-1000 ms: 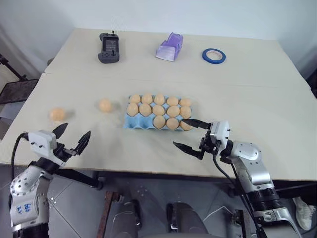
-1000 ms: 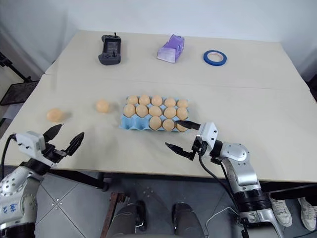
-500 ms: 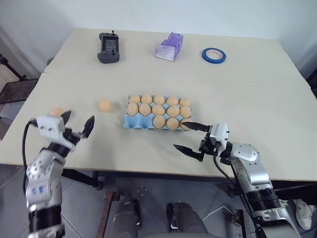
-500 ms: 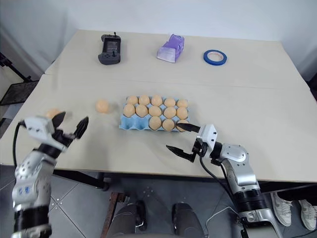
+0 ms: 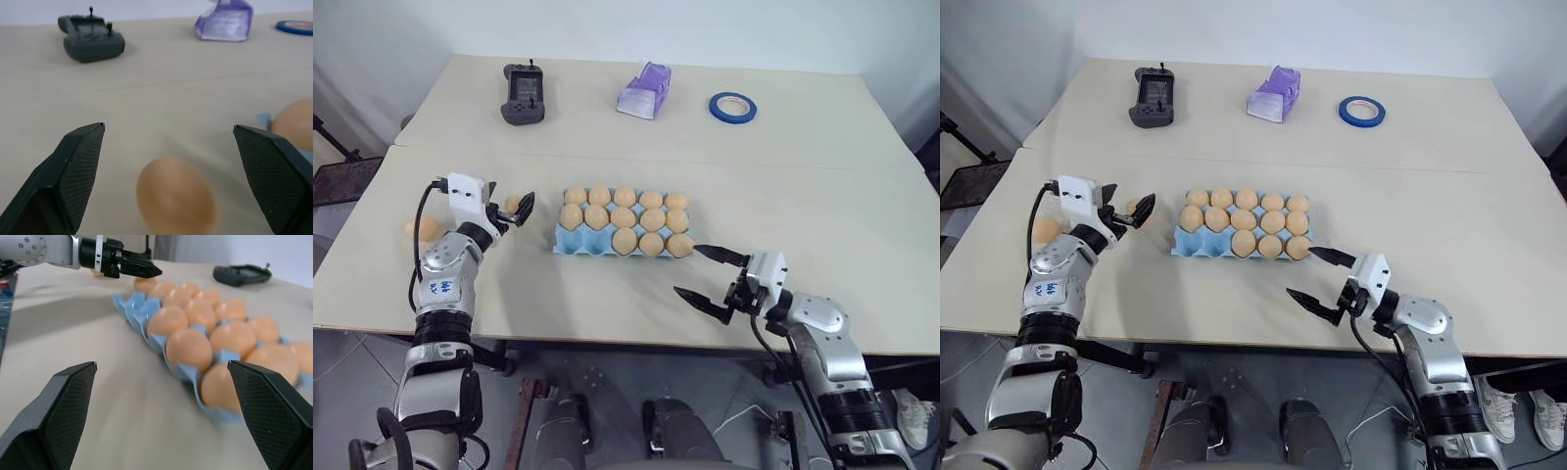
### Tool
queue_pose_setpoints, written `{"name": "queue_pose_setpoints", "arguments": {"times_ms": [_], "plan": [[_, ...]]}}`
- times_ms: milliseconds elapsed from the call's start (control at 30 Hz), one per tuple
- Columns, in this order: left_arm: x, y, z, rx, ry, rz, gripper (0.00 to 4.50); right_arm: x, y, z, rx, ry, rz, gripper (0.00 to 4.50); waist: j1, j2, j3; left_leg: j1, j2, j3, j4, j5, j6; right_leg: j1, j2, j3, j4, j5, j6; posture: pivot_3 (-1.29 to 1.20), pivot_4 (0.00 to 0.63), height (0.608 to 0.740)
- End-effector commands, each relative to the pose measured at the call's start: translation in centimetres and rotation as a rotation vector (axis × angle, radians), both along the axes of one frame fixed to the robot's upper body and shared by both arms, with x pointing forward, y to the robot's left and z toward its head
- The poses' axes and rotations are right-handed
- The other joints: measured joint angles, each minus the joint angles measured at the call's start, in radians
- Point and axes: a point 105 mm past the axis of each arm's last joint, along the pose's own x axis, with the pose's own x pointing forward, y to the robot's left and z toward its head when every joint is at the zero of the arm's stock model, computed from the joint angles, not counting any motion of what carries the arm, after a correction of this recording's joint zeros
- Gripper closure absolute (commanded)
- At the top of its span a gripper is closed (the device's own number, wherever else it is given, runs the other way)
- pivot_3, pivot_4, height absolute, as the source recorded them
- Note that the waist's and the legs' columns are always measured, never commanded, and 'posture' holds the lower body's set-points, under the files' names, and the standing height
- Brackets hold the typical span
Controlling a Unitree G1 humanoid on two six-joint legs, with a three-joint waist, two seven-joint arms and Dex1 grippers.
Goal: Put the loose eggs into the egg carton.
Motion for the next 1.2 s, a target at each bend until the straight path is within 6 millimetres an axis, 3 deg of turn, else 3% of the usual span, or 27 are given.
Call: {"name": "queue_pose_setpoints", "arguments": {"times_ms": [33,200,267,367,433,633,900,1100,1167,1200], "plan": [[0.6,-1.0,-0.1,0.000,0.013,-0.033,0.55,-0.1,-0.2,1.4,0.029,-0.061,-0.044,0.00,0.001,0.000,0.000,0.000,0.000,0.000,0.000,0.000,-0.001,0.000,0.000,0.000,0.001,0.000,0.000,0.00,0.150,0.740],[0.7,-1.0,-0.6,0.000,0.046,-0.037,2.19,-0.4,-0.3,1.3,0.041,-0.059,-0.069,0.00,0.002,0.000,0.000,0.000,0.000,-0.001,0.001,0.001,-0.006,0.000,0.000,-0.001,0.002,0.000,0.000,0.00,0.150,0.740],[0.5,-1.2,-0.1,0.007,0.023,-0.064,2.61,-0.5,-0.4,1.3,0.039,-0.059,-0.074,0.00,0.002,0.000,0.000,0.000,0.000,-0.001,0.001,0.001,-0.006,0.000,0.000,-0.001,0.002,0.000,0.000,0.00,0.150,0.740],[-1.3,-3.9,3.3,0.038,-0.146,-0.285,2.67,-0.6,-0.8,1.4,0.035,-0.061,-0.095,0.00,0.002,0.000,0.000,0.000,0.000,0.000,0.001,0.001,-0.006,0.000,0.000,-0.001,0.001,0.000,0.000,0.00,0.150,0.740],[-2.3,-5.0,3.8,0.084,-0.170,-0.379,2.67,-0.6,-1.0,1.4,0.033,-0.061,-0.104,0.00,0.003,0.000,0.000,0.000,0.000,0.000,0.000,0.002,-0.007,0.000,0.000,-0.001,0.001,0.000,0.000,0.00,0.150,0.740],[-5.8,-10.6,2.2,0.207,-0.104,-0.739,2.67,-0.6,-1.3,1.5,0.033,-0.062,-0.112,0.00,0.002,0.000,0.000,0.001,0.000,0.000,0.000,0.002,-0.008,0.001,0.000,0.000,0.001,0.000,0.000,0.00,0.150,0.740],[-5.2,-13.3,1.2,0.199,-0.077,-0.789,2.67,-0.7,-1.4,1.4,0.035,-0.061,-0.115,0.00,0.002,0.000,0.000,0.001,0.000,-0.002,0.001,0.000,-0.004,0.001,-0.001,0.000,0.002,0.000,0.000,0.00,0.150,0.740],[-5.2,-12.8,1.6,0.196,-0.097,-0.777,0.78,-0.9,-1.3,1.3,0.041,-0.062,-0.112,0.00,0.000,0.000,0.000,0.001,0.000,-0.002,0.001,0.002,-0.002,0.001,0.000,0.000,0.002,0.000,0.000,0.00,0.150,0.740],[-5.7,-12.0,2.1,0.196,-0.115,-0.766,0.14,-1.0,-1.3,1.2,0.042,-0.060,-0.111,0.00,0.000,0.000,0.000,0.001,0.000,-0.002,0.001,0.002,-0.003,0.001,0.000,-0.001,0.002,0.000,0.000,0.00,0.150,0.740],[-6.0,-11.3,2.4,0.193,-0.125,-0.755,0.03,-1.1,-1.3,1.1,0.041,-0.059,-0.110,0.00,-0.003,0.000,0.000,0.001,0.000,-0.002,0.001,0.002,-0.003,0.001,0.000,-0.001,0.002,0.000,0.000,0.00,0.150,0.740]]}}
